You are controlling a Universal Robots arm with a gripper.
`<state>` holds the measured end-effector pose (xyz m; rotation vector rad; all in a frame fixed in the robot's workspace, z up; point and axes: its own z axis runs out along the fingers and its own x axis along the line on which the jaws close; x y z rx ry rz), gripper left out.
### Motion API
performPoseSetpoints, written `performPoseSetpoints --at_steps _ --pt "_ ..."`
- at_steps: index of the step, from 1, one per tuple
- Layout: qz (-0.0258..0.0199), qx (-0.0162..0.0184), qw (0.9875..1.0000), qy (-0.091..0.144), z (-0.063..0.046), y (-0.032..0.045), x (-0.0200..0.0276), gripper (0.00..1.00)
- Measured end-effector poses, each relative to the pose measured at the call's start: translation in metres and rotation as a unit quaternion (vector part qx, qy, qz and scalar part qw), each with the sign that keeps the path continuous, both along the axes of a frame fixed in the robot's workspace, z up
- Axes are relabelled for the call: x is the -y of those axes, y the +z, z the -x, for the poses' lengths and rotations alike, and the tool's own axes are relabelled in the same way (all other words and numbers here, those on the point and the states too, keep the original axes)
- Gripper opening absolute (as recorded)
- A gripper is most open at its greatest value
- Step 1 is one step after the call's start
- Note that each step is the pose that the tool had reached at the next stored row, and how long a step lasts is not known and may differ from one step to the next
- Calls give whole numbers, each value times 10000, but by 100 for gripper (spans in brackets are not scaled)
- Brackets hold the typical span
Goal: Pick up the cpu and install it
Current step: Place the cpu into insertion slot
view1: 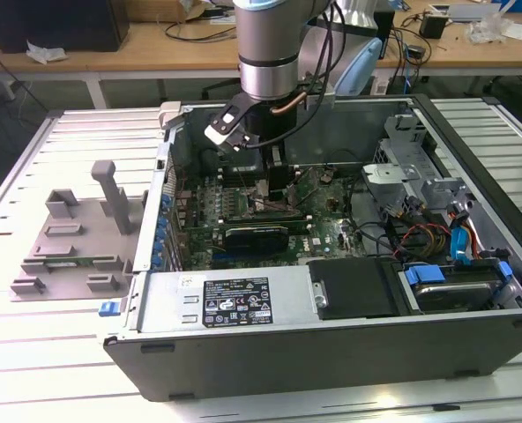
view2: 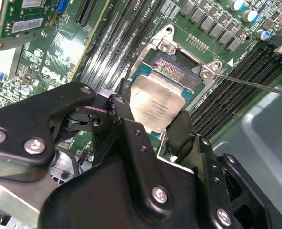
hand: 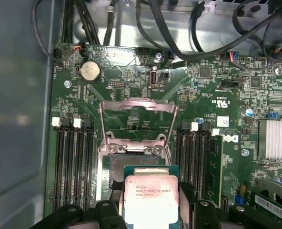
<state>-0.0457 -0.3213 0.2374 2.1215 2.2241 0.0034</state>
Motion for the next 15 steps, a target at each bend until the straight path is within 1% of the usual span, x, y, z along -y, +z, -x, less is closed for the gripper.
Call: performPoseSetpoints --at_steps 2,9,12,15 --pt "8 0 10000 -37 -1 -13 -19 55" --pt "13 0 9999 -107 -2 -86 -45 55" --pt "13 5 9999 -106 -1 -153 -51 55" --pt "14 6 9999 -106 -1 -191 -54 55"
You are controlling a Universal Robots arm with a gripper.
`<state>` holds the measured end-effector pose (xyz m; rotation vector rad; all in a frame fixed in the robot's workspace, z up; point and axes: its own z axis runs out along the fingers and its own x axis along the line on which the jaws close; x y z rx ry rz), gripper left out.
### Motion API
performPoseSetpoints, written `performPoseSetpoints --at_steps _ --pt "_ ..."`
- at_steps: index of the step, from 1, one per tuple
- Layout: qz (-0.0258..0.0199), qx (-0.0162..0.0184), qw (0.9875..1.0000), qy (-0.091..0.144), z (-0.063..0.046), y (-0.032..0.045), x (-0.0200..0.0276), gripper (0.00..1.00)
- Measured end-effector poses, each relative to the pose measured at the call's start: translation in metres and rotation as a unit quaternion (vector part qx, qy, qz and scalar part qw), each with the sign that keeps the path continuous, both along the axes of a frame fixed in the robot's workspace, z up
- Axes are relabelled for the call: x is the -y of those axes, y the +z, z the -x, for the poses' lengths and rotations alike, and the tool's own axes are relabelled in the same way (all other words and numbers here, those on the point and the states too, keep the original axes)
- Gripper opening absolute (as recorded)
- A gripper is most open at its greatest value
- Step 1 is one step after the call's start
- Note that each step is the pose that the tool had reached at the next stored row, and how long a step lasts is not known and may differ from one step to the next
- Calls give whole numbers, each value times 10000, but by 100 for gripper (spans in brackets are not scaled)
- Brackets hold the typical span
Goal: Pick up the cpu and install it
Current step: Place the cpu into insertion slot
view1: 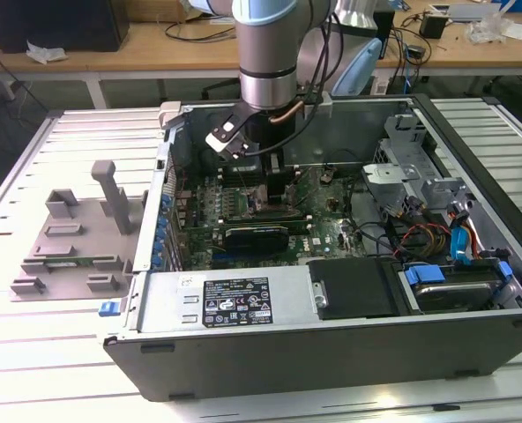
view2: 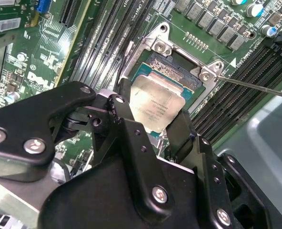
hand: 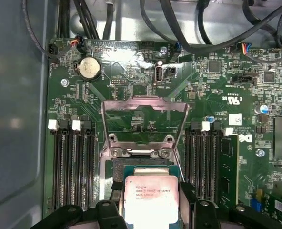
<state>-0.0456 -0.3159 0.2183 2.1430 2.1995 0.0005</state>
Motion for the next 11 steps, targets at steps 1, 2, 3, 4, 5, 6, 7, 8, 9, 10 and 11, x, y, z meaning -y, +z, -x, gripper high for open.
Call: performPoseSetpoints --at_steps 1,2,3,4,5,6,7,8,9,10,11 --pt "0 1 10000 0 0 -12 -1 55" --pt "-1 3 10000 1 0 -30 -3 55" --pt "0 3 10000 2 0 -40 -4 55" --pt "0 4 10000 1 0 -47 -8 55" --pt "0 3 10000 1 0 -50 -17 55" --pt "0 3 10000 2 0 -53 -33 55" --pt "0 4 10000 2 0 -57 -44 55" --pt "-2 5 10000 1 1 -64 -47 55" --pt "-1 4 10000 2 3 -73 -49 55" --pt "0 4 10000 2 8 -86 -49 55" --pt "0 4 10000 2 12 -97 -50 55"
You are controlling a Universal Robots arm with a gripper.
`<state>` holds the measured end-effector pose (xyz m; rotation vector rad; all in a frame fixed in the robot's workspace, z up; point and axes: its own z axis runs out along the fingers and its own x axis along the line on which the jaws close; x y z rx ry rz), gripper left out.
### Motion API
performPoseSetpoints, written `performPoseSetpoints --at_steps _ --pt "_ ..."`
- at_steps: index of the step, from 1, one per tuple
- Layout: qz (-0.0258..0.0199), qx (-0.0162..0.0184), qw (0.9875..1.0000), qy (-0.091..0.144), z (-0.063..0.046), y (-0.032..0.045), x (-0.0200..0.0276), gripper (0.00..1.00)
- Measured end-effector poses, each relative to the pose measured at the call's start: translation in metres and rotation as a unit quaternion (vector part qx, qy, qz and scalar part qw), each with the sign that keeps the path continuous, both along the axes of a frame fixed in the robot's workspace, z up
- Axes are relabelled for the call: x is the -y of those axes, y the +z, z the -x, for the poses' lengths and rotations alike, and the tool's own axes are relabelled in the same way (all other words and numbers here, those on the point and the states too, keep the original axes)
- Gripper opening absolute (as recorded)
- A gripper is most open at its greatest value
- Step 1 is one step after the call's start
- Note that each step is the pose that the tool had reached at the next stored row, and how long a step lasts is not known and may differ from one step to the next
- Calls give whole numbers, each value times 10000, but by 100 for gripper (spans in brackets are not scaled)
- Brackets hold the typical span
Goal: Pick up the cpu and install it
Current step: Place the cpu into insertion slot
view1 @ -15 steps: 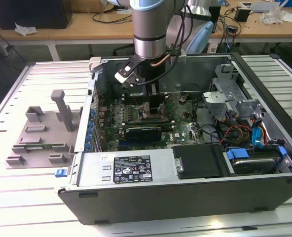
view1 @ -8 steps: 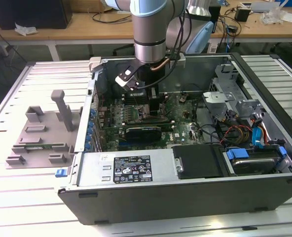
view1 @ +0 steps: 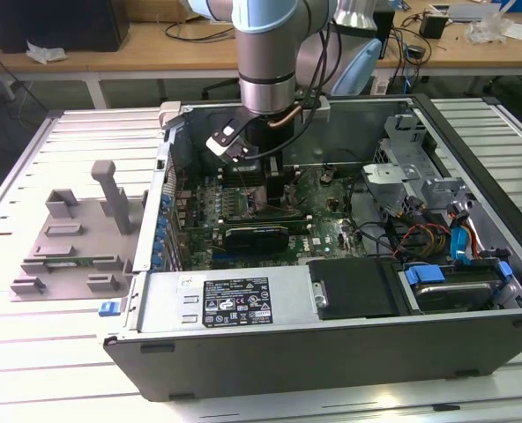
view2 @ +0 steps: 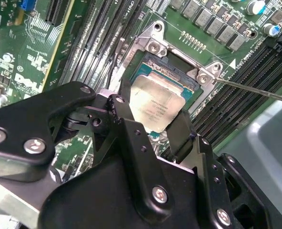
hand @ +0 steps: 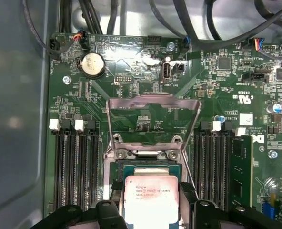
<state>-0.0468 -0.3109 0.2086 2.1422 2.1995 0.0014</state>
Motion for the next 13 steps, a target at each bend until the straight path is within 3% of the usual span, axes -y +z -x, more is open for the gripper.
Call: performPoseSetpoints --at_steps 13 --pt "0 1 10000 0 25 -101 -1 55"
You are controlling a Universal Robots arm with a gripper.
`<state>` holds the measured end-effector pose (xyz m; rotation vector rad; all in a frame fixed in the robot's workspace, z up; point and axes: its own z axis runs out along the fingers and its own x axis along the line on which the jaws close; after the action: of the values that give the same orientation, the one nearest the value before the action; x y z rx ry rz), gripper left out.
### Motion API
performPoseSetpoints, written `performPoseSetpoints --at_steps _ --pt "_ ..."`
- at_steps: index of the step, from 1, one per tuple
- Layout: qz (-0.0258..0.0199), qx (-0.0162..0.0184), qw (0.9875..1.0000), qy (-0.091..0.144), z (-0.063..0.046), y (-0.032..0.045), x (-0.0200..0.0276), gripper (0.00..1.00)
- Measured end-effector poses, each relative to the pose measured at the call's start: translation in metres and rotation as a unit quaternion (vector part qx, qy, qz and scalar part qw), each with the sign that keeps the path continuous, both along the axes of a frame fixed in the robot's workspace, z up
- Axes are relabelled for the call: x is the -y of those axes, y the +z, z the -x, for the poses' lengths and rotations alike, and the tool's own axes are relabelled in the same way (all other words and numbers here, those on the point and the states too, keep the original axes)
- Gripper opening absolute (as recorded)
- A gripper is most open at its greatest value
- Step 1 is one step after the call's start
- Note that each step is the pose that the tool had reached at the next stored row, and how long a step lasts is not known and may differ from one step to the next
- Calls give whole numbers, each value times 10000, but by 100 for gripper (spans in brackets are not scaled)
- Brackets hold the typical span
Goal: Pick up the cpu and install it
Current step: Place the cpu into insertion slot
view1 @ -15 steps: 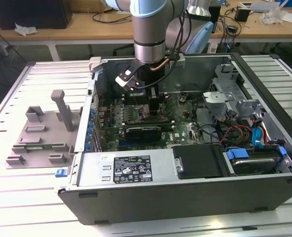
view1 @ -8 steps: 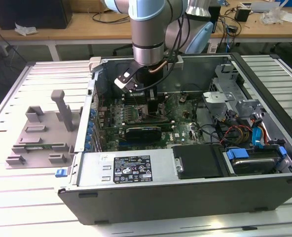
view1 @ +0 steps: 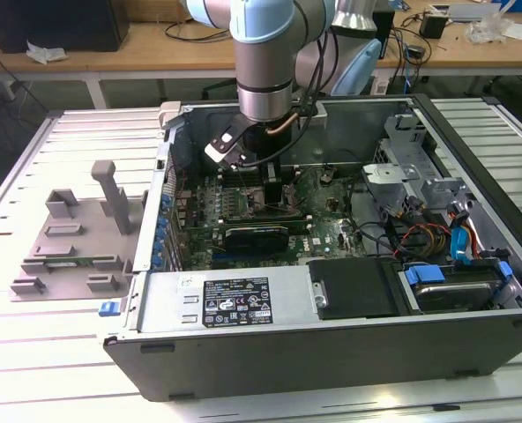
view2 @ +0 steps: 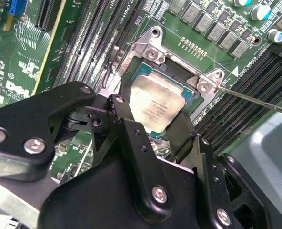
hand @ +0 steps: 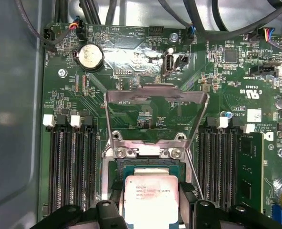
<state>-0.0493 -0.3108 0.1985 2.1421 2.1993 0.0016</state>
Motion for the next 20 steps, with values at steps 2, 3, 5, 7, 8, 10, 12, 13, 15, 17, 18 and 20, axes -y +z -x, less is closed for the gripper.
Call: performPoseSetpoints --at_steps 2,3,5,7,8,10,12,13,15,17,18,20 --pt "0 -1 10000 -4 1 -11 -5 55" --pt "-4 0 10000 -5 0 -14 -6 55" --pt "-7 2 10000 -5 -1 -7 -7 55" --pt "-6 0 10000 -5 0 7 -6 55" --pt "-6 1 10000 -5 0 6 -6 55" --pt "-8 0 10000 -4 -4 7 -6 55" --pt "-16 0 10000 -5 -10 7 -6 55" --pt "-17 0 10000 -6 -11 7 -6 55" --pt "-19 -1 10000 -30 -11 6 -5 55" --pt "-22 0 10000 -43 -11 5 -6 55" --pt "-23 0 10000 -45 -11 4 -6 55" --pt "-28 2 10000 -54 -11 -1 -6 55"
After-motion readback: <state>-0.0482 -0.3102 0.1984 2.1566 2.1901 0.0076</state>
